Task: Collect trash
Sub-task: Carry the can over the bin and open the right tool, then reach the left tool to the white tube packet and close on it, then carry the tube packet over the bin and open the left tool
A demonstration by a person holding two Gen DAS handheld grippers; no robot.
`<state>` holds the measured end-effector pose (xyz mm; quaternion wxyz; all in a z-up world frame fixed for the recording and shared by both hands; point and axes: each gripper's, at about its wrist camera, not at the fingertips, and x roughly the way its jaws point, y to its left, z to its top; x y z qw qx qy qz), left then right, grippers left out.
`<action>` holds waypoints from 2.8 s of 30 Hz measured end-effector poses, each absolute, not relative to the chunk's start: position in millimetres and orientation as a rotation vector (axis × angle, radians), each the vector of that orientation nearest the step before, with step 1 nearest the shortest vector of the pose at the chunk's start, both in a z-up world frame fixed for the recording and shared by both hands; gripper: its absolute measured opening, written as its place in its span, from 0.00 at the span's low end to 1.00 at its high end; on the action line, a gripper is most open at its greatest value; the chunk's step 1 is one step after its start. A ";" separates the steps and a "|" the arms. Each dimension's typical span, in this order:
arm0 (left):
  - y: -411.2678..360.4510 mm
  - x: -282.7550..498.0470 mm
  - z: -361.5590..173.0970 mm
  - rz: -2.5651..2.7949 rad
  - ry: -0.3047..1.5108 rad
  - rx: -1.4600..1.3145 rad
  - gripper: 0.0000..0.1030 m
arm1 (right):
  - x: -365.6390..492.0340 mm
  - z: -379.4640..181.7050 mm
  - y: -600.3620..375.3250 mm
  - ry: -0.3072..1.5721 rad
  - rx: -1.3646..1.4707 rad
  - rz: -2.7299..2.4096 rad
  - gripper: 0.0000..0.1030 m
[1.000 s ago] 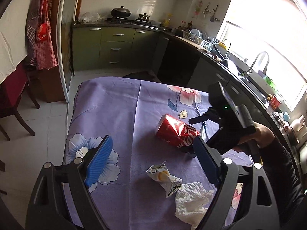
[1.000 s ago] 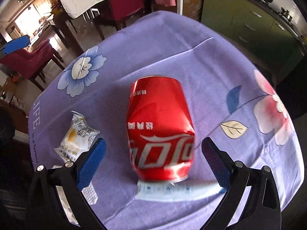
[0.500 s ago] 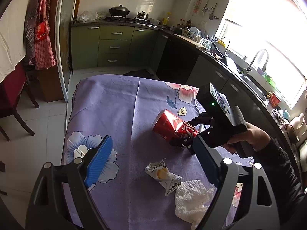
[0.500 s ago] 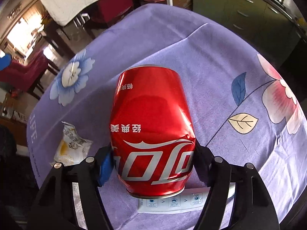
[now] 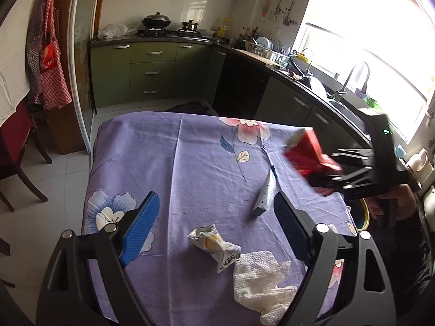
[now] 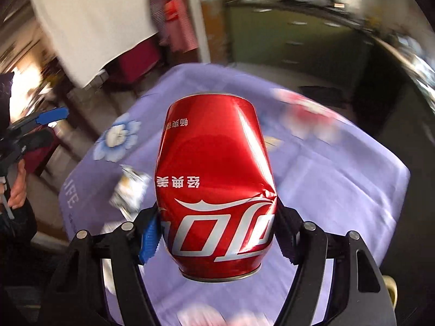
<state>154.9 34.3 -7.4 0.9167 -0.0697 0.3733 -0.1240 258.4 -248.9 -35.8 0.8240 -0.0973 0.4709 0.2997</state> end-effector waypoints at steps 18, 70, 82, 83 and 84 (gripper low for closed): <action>-46.4 158.6 -8.7 -0.369 0.809 -0.029 0.79 | 195.3 -138.5 -603.4 1.178 0.165 -0.239 0.72; -153.7 311.3 -147.3 -0.458 1.214 0.337 0.31 | 77.1 -99.6 -473.4 0.951 0.186 -0.040 0.87; -170.6 276.7 -123.2 -0.491 1.117 0.430 0.20 | 73.4 -96.5 -477.5 0.936 0.194 -0.041 0.87; -174.2 272.3 -117.3 -0.503 1.101 0.439 0.20 | 72.0 -95.9 -479.3 0.932 0.196 -0.044 0.87; -179.5 265.7 -110.1 -0.518 1.083 0.448 0.20 | 70.6 -95.4 -481.0 0.929 0.199 -0.047 0.87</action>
